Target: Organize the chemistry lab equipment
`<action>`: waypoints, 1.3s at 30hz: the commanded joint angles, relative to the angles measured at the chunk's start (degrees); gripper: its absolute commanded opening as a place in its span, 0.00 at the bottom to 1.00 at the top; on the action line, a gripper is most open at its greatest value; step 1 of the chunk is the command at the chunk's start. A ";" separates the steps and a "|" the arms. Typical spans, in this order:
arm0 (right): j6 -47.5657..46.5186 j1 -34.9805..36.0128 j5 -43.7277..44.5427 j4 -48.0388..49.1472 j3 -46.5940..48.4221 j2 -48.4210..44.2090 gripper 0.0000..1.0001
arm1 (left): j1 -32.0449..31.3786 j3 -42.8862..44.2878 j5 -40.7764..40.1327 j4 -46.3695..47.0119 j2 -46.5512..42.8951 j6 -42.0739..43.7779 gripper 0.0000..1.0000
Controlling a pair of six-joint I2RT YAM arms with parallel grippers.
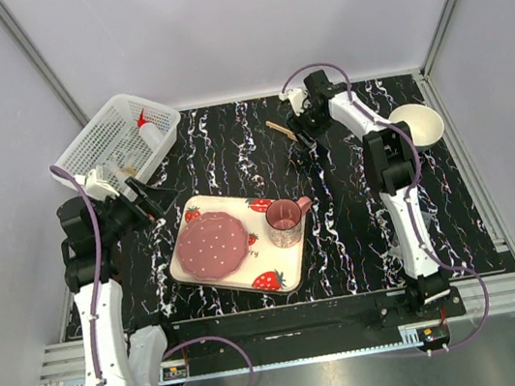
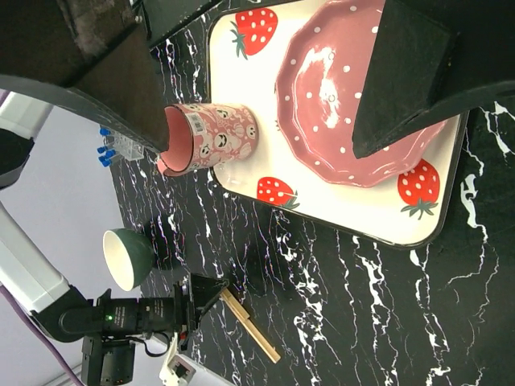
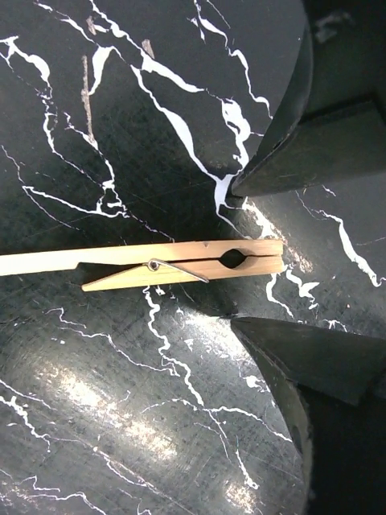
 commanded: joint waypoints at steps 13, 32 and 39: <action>3.13 0.53 -0.68 -0.08 -5.19 -5.90 0.15 | -6.93 -2.59 3.84 9.14 -0.30 -12.77 0.99; 10.78 0.09 -31.27 -0.25 -41.41 -57.49 0.13 | -42.18 1.26 -29.02 33.24 11.11 -34.41 0.99; 9.82 -0.18 -33.82 -1.22 -48.80 -69.97 0.13 | -53.26 11.46 -37.47 33.93 22.19 -33.44 0.99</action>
